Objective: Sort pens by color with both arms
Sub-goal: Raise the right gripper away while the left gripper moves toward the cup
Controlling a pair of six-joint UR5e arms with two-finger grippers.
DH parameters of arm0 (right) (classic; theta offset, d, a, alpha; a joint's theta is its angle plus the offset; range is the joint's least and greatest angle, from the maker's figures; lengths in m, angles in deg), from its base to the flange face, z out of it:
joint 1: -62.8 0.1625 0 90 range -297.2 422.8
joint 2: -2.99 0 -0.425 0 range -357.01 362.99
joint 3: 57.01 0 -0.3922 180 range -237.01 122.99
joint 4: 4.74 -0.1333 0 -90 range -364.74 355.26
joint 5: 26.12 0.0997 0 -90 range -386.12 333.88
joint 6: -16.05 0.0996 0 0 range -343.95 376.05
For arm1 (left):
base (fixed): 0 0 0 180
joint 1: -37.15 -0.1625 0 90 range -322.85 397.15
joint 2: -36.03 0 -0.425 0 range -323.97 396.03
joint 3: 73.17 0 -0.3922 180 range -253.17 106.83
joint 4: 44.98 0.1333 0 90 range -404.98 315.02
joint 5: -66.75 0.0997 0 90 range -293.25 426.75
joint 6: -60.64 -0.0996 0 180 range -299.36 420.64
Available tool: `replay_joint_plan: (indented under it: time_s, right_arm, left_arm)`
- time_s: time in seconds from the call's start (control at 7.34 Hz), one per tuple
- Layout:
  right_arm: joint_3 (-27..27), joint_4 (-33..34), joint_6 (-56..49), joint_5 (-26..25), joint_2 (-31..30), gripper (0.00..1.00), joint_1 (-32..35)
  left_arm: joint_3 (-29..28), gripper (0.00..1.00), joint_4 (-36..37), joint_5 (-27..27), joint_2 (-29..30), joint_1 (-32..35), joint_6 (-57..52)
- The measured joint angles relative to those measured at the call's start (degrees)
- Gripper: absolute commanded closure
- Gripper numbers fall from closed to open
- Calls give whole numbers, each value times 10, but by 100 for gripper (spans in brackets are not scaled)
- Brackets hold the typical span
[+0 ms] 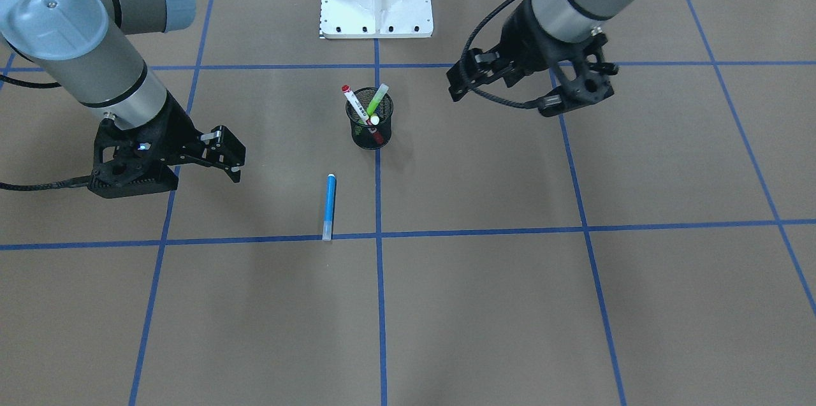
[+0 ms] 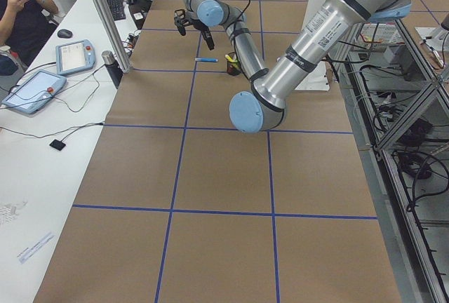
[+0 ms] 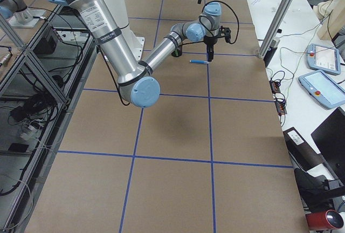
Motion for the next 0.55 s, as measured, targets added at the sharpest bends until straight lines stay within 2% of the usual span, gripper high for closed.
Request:
replay_joint_plan:
  time_s: [0.27,0.55]
  right_arm:
    - [-1,1,-23,2,-7,0,1]
    - [-1,3,-27,1,-10,0,0]
  left_arm:
    - [-96,0,-1,0,69,-31,-19]
    - [-137,0,-2,-1,87,-66,-40]
